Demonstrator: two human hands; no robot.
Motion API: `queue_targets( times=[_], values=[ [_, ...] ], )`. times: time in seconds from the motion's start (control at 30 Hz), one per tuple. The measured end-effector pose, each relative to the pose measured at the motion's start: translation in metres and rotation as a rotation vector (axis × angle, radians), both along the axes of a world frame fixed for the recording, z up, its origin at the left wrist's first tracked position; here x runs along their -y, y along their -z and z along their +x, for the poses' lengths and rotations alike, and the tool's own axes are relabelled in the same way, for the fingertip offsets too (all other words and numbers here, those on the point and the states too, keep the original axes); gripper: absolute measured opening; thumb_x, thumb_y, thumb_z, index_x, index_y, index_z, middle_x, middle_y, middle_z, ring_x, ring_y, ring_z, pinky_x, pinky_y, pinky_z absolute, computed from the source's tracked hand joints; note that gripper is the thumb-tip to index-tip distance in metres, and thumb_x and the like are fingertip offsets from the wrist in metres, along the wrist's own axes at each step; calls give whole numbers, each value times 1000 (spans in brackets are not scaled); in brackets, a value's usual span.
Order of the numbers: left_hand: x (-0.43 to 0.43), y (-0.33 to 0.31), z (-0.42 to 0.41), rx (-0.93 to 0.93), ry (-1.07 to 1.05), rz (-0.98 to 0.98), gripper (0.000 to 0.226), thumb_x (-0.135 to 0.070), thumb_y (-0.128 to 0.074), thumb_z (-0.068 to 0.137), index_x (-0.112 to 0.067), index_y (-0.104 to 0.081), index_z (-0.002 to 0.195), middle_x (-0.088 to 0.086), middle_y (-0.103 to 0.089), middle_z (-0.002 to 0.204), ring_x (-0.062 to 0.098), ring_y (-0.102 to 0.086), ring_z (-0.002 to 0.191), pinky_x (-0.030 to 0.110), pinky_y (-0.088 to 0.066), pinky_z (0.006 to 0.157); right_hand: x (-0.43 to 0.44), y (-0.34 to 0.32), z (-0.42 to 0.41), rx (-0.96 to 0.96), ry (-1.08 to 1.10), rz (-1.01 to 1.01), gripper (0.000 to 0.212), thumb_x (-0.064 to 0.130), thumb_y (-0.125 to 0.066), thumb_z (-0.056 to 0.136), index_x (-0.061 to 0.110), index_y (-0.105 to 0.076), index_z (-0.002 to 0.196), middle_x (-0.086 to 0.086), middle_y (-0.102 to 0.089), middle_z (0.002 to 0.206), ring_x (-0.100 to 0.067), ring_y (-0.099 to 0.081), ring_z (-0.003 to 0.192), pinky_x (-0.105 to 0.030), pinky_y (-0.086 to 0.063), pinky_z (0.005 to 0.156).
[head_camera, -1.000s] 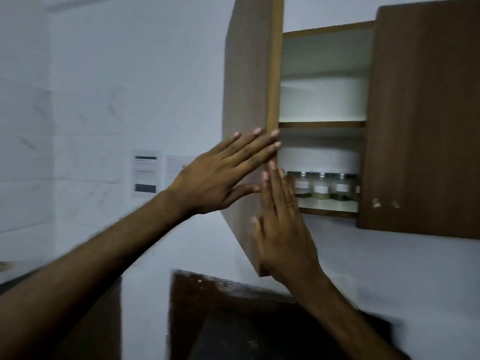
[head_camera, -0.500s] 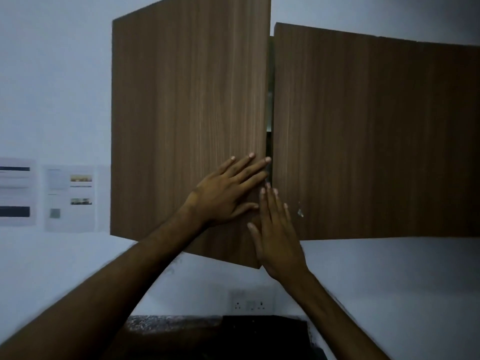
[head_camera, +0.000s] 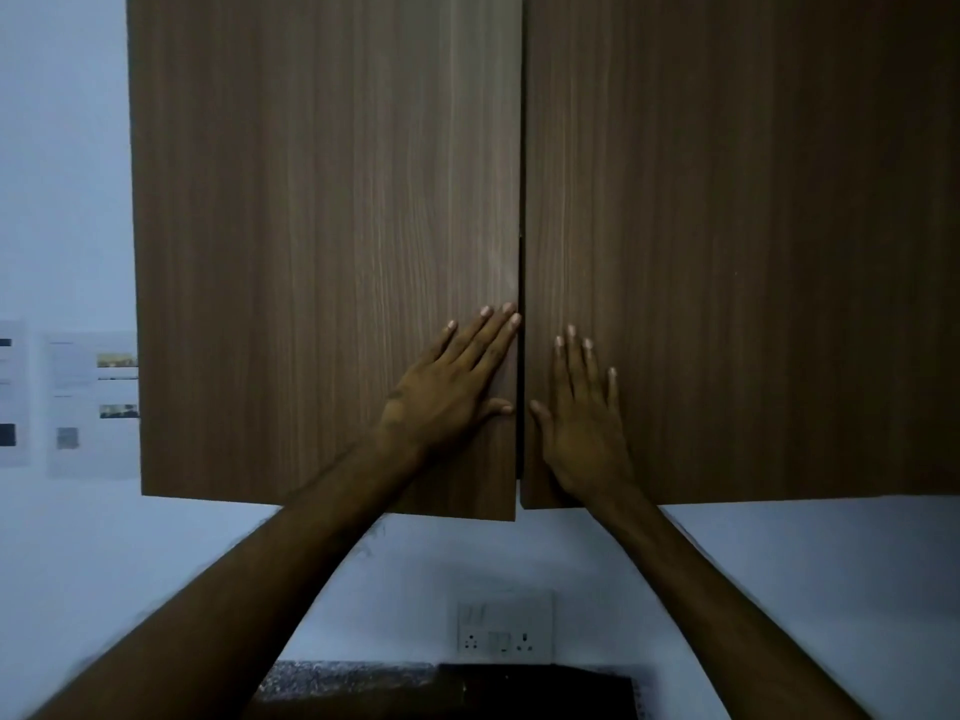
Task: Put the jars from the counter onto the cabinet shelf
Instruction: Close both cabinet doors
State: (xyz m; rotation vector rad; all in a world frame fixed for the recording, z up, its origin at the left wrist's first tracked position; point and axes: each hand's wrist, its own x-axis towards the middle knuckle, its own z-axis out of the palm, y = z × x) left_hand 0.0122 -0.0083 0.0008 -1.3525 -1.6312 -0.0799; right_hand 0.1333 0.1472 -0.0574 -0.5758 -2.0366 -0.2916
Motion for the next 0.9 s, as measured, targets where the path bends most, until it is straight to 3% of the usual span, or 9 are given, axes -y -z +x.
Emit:
queue_targets(
  times=[0.17,0.53,0.9],
  values=[
    [-29,3,-11,30,-57,17,82,-64,-10,90,-15,16,151,4,20,159,21,16,148,42,-1,122,-25,0,-15,24,20,50,74,57,-13,99,18,9,157,-2,16,165,-18,14,152,-47,4,122],
    [-51,3,-27,43,-83,53,85,-63,-19,89,-17,13,153,3,18,161,20,15,148,41,-1,122,-48,6,-36,-70,21,158,73,55,-20,101,16,2,158,-3,10,166,-18,11,153,-43,13,120],
    [-52,11,-18,78,-119,69,82,-58,-25,95,-14,12,153,4,19,160,21,15,148,43,-3,122,-42,4,-31,-36,46,161,74,56,-20,101,13,2,158,-7,8,166,-22,6,153,-51,0,122]
  ],
)
